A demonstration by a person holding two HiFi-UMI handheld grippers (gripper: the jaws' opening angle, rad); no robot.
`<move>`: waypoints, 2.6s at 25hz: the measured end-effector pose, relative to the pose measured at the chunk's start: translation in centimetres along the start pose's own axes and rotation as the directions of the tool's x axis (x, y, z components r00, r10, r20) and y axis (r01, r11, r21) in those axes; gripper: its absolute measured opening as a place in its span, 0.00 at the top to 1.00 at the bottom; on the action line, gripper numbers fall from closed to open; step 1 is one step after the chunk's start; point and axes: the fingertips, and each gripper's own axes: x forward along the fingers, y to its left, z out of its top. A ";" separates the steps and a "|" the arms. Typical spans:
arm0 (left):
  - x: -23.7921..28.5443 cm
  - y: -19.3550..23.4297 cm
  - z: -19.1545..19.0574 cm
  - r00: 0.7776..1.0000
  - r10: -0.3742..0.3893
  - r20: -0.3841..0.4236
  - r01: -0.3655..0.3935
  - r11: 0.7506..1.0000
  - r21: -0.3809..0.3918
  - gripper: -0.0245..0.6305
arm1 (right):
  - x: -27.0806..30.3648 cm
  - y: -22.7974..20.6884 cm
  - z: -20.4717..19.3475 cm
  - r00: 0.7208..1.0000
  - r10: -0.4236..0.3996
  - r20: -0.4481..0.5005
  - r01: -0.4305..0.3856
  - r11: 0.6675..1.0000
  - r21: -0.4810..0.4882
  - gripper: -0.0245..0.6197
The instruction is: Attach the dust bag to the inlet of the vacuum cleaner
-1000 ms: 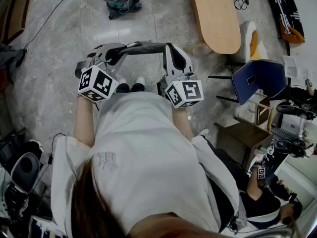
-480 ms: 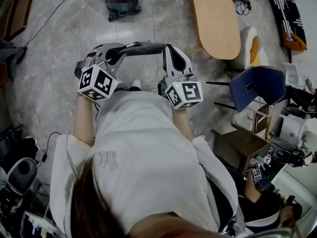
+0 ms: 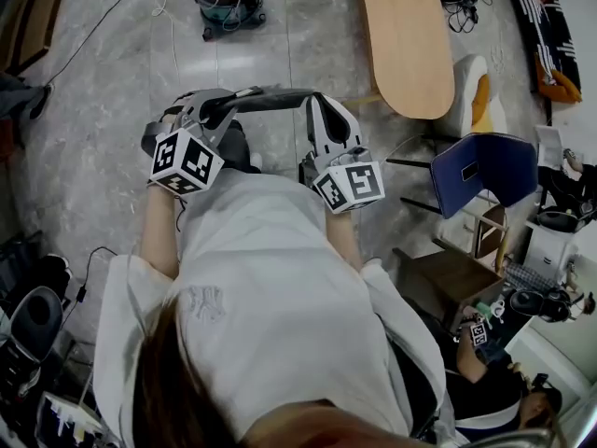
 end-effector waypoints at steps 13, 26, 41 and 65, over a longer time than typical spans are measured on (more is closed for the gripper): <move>6.1 12.2 -4.4 0.998 -0.059 0.005 0.059 0.998 -0.010 0.90 | 14.2 -3.8 1.7 0.998 0.000 -0.058 -0.003 0.999 -0.049 0.96; 7.0 20.8 -5.7 1.000 0.003 0.001 -0.003 1.000 -0.005 0.90 | 21.4 -7.5 4.6 0.995 -0.086 -0.052 0.081 0.993 -0.081 0.96; 11.2 25.5 -7.7 0.997 0.027 -0.069 -0.033 0.996 -0.084 0.90 | 28.0 -12.7 3.0 0.992 -0.032 -0.119 0.024 0.997 -0.068 0.96; 23.1 36.8 -5.8 0.967 0.120 -0.225 -0.163 0.970 -0.179 0.90 | 42.5 -28.2 7.2 0.971 0.160 -0.181 -0.189 0.969 -0.160 0.96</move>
